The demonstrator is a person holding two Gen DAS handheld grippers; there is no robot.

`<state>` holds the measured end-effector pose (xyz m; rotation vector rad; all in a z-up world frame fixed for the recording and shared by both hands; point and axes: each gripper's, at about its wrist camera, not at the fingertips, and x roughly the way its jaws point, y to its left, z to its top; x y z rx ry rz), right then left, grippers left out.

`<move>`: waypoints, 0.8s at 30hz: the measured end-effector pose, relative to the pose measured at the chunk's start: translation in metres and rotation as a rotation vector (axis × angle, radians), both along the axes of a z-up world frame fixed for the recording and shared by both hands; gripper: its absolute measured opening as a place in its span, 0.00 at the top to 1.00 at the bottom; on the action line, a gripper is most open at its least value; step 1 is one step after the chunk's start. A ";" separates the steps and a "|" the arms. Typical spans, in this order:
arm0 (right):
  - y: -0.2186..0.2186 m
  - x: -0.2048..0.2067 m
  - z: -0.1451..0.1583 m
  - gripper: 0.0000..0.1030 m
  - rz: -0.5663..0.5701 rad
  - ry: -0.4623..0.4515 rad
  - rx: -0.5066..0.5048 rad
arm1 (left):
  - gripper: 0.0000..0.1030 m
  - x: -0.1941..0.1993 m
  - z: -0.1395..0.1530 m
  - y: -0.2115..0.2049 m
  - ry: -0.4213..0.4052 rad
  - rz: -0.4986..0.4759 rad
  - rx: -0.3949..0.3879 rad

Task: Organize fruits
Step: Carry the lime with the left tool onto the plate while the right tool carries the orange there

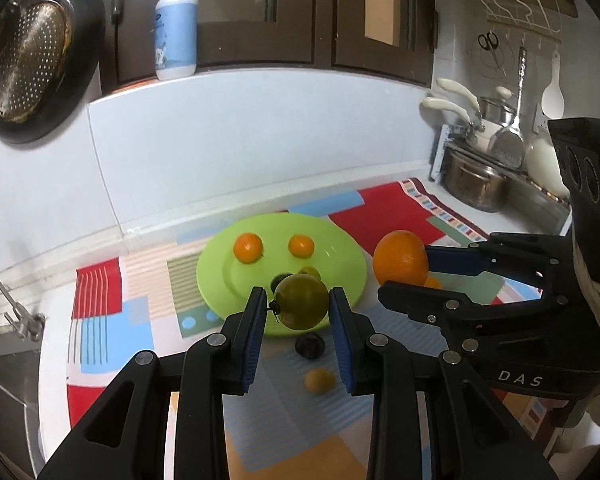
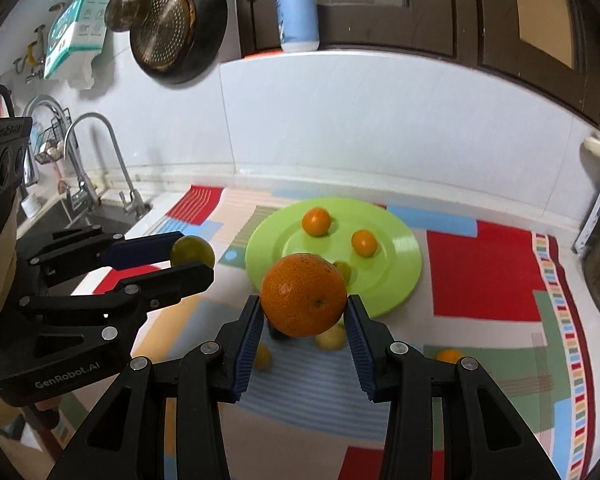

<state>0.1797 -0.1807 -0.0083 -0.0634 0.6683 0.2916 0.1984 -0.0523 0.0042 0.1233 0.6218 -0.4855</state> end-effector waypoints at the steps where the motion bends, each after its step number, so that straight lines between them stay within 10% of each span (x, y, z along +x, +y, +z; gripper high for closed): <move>1: 0.000 0.001 0.001 0.59 -0.003 -0.004 0.000 | 0.69 0.003 0.001 -0.001 0.000 0.000 -0.004; 24: 0.003 0.080 0.010 0.59 -0.009 -0.009 0.000 | 0.69 0.076 0.008 0.001 -0.010 0.064 -0.013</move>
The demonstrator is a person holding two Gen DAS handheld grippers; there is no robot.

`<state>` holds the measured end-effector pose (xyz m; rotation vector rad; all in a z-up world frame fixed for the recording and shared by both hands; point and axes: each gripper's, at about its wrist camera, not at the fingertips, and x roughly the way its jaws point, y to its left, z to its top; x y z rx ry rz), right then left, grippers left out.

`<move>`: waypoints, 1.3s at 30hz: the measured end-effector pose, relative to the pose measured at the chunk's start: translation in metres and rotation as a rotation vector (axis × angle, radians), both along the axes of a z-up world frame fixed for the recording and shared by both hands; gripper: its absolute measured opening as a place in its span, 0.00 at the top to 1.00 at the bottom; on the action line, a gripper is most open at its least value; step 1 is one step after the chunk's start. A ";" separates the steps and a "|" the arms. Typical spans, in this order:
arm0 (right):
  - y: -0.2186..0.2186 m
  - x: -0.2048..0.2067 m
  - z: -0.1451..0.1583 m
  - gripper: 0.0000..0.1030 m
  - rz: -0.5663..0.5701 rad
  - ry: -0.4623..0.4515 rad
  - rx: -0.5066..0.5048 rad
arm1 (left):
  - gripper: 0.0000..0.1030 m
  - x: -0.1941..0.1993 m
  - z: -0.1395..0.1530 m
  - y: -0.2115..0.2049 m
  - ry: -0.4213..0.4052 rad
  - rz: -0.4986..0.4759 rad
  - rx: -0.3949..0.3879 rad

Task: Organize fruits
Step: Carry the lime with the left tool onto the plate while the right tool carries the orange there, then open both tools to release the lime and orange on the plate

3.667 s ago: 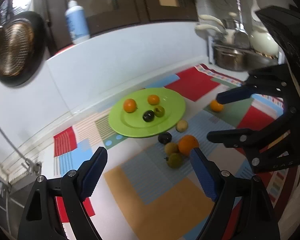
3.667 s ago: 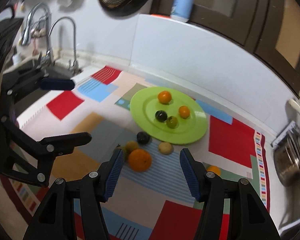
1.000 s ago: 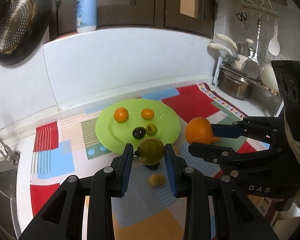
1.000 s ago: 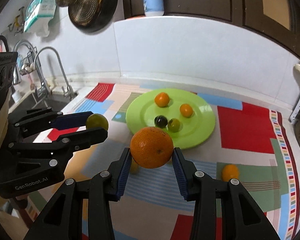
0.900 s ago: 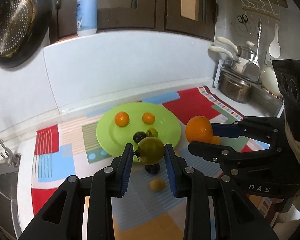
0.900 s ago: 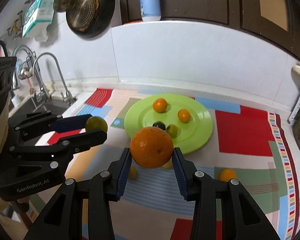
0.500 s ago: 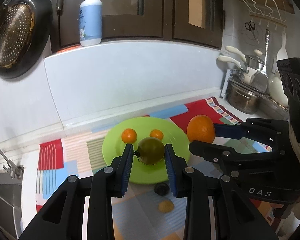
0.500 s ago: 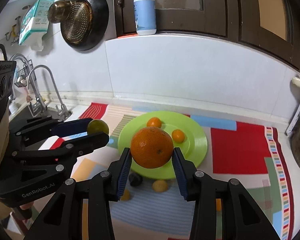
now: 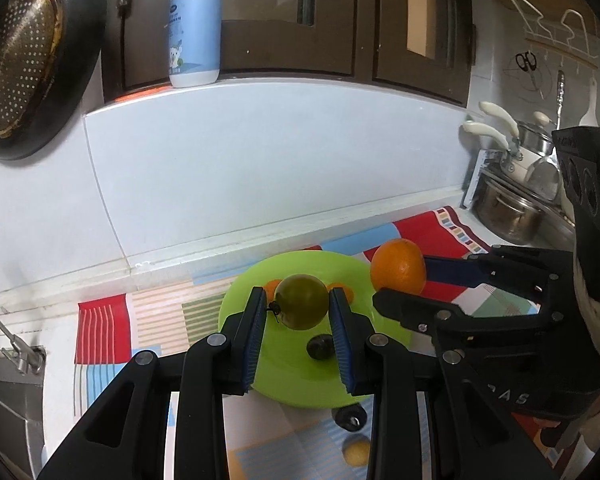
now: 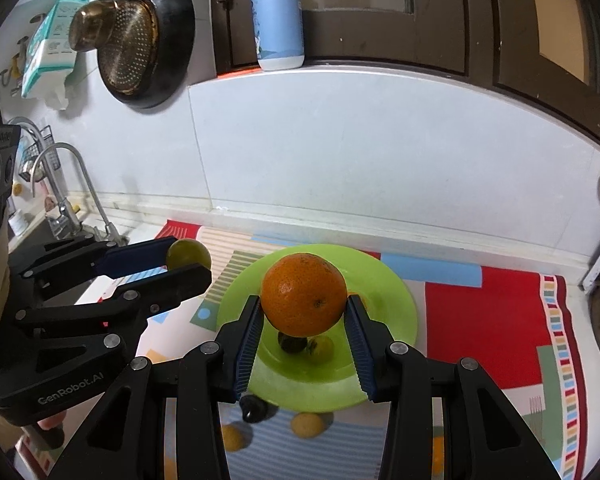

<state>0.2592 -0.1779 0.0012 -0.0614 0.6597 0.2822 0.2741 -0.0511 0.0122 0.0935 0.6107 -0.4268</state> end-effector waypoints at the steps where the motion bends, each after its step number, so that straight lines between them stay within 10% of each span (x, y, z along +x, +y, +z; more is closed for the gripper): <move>1: 0.001 0.004 -0.002 0.59 -0.002 0.007 -0.003 | 0.69 0.003 -0.001 0.000 0.003 0.005 0.000; 39: -0.009 0.084 -0.071 0.51 -0.075 0.199 0.040 | 0.59 0.086 -0.073 0.003 0.193 0.037 0.014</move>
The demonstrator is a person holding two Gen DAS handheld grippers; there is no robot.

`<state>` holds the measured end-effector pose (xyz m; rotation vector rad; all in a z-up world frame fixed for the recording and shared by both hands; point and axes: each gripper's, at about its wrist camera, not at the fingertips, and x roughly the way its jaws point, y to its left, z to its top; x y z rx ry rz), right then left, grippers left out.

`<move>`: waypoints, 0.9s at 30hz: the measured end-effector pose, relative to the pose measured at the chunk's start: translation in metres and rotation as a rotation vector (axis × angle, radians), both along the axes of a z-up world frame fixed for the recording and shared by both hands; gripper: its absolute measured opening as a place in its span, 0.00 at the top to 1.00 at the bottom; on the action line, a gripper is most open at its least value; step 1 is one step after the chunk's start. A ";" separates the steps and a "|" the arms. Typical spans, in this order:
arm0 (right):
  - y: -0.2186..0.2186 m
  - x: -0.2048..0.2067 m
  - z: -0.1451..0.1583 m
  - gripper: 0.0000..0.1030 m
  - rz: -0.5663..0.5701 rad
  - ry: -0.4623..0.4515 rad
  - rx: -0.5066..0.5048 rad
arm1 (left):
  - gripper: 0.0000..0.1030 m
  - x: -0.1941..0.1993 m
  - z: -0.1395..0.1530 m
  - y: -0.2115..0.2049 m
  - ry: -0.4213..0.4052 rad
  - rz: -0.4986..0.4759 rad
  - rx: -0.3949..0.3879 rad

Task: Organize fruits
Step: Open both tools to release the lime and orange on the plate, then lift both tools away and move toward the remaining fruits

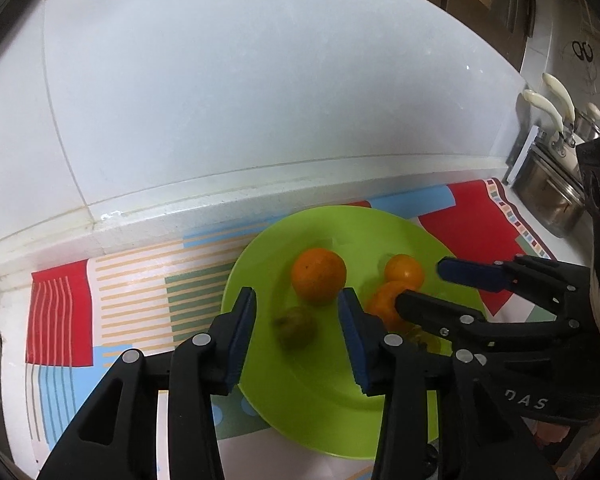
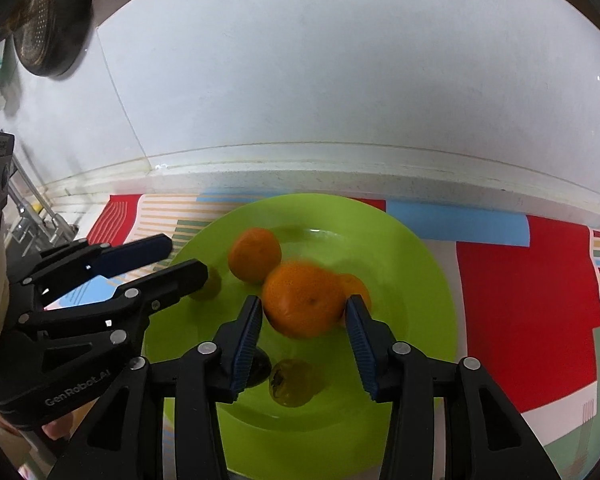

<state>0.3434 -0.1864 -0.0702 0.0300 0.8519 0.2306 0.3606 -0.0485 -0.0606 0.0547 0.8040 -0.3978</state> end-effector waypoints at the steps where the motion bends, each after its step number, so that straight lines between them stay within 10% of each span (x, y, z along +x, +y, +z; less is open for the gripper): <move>1: -0.001 -0.002 0.002 0.49 -0.006 -0.007 0.001 | 0.58 -0.002 0.002 0.001 -0.002 0.005 0.000; 27: -0.022 -0.101 0.080 0.43 -0.122 -0.189 -0.013 | 0.28 -0.101 0.082 0.010 -0.147 0.109 -0.002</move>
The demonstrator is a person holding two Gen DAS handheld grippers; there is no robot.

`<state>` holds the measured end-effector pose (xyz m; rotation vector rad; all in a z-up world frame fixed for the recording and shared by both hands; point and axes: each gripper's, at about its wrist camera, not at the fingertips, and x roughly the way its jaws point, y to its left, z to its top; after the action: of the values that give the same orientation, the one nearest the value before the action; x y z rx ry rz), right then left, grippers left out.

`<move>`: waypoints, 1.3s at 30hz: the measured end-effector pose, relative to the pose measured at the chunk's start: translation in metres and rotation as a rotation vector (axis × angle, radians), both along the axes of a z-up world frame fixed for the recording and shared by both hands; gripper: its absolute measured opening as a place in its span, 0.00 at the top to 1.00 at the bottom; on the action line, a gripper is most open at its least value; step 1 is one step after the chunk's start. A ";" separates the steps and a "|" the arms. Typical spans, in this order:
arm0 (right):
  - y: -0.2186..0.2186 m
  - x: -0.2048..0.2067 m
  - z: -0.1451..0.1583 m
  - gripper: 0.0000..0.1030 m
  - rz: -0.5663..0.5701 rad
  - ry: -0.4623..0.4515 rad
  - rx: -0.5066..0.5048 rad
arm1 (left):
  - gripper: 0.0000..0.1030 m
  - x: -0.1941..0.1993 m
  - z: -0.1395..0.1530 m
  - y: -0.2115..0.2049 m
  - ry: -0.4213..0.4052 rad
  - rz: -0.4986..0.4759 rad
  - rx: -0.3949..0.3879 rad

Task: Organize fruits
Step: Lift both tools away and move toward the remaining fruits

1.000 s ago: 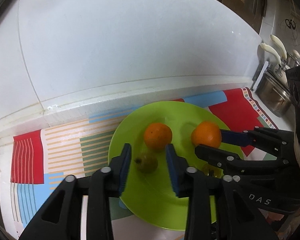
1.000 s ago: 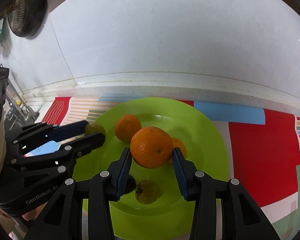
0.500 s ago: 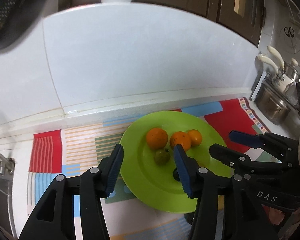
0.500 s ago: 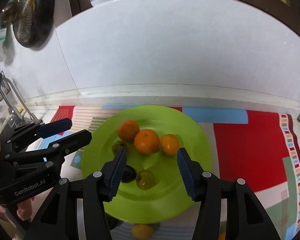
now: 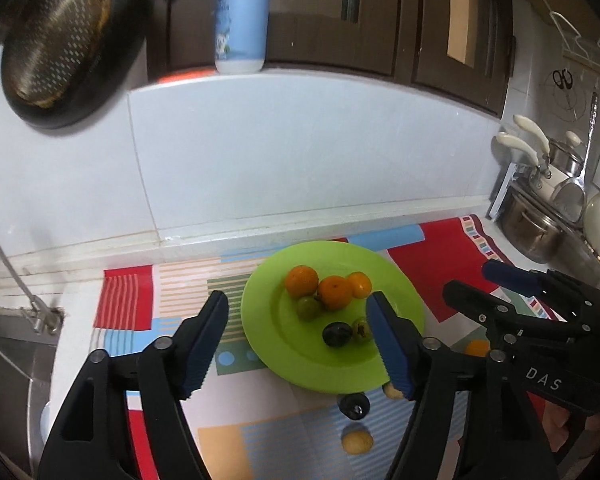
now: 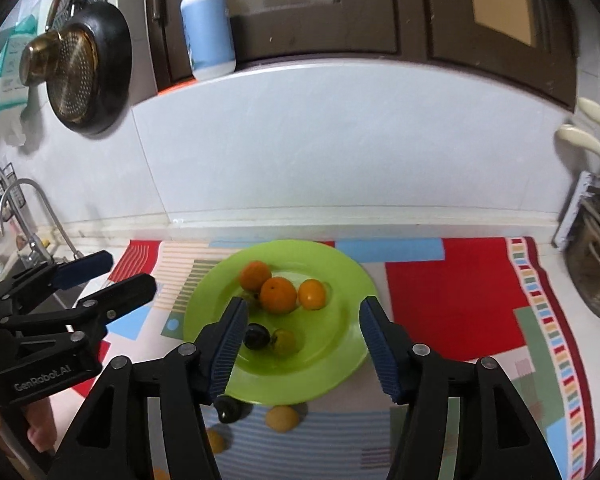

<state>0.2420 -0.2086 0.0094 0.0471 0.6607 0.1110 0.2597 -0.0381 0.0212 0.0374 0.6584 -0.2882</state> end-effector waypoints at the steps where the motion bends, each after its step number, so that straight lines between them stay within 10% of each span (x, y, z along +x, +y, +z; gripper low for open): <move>1: -0.001 -0.004 0.002 0.43 -0.006 -0.002 0.002 | 0.28 -0.004 0.002 0.000 -0.005 0.009 0.004; 20: -0.037 -0.071 0.007 0.36 -0.167 -0.028 -0.011 | 0.17 -0.077 -0.004 -0.007 -0.003 0.090 0.001; 39: -0.059 -0.076 -0.060 0.36 -0.182 0.130 -0.032 | 0.18 -0.079 -0.075 -0.032 0.170 0.096 0.069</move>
<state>0.1663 -0.2681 -0.0506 0.0841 0.7843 -0.0789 0.1803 -0.0696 -0.0535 0.0471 0.8364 -0.1771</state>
